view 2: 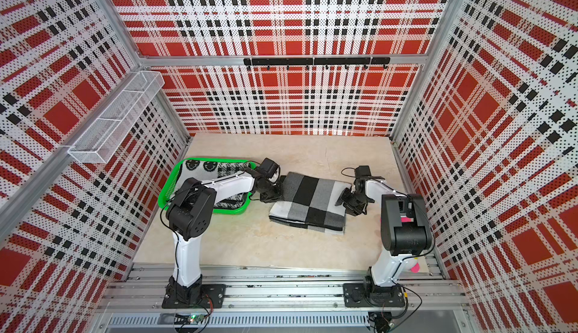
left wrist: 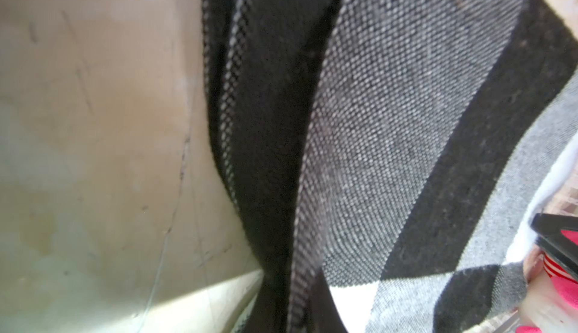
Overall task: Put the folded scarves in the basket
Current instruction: Pick up the scarf at the center of the board, then place the scarf in the basket.
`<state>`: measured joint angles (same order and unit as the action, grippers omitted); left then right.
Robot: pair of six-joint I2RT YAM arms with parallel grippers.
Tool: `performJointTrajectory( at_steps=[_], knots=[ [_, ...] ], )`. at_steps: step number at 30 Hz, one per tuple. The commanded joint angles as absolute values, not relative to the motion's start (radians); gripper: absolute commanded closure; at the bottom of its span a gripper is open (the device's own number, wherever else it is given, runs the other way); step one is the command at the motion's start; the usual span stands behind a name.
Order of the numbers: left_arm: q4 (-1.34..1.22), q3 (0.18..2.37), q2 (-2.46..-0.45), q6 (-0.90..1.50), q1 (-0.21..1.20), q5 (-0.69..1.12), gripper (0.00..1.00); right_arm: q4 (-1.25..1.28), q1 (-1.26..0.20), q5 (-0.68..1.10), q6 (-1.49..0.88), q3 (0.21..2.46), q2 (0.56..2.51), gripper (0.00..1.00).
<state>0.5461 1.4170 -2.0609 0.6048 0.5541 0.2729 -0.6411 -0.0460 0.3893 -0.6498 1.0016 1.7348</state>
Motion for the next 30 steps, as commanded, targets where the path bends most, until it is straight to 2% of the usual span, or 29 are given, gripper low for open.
performJointTrajectory(
  at_steps=[1, 4, 9, 17, 30],
  knots=[
    [0.542, 1.459, -2.101, 0.610, 0.580, 0.267, 0.96, -0.649, -0.087, 0.388, -0.668, 0.987, 1.775, 0.61],
    [0.541, 1.495, -2.124, 0.618, 0.595, 0.279, 1.00, -0.653, -0.092, 0.370, -0.677, 0.997, 1.774, 0.72],
    [0.540, 1.535, -2.115, 0.620, 0.600, 0.264, 1.00, -0.684, -0.104, 0.344, -0.678, 1.042, 1.766, 0.99],
    [0.541, 1.621, -2.054, 0.617, 0.617, 0.262, 1.00, -0.800, -0.146, 0.305, -0.676, 1.152, 1.719, 1.00],
    [0.691, 1.770, -2.010, 0.640, 0.608, 0.214, 1.00, -0.951, -0.189, 0.302, -0.660, 1.378, 1.696, 1.00]
  ],
)
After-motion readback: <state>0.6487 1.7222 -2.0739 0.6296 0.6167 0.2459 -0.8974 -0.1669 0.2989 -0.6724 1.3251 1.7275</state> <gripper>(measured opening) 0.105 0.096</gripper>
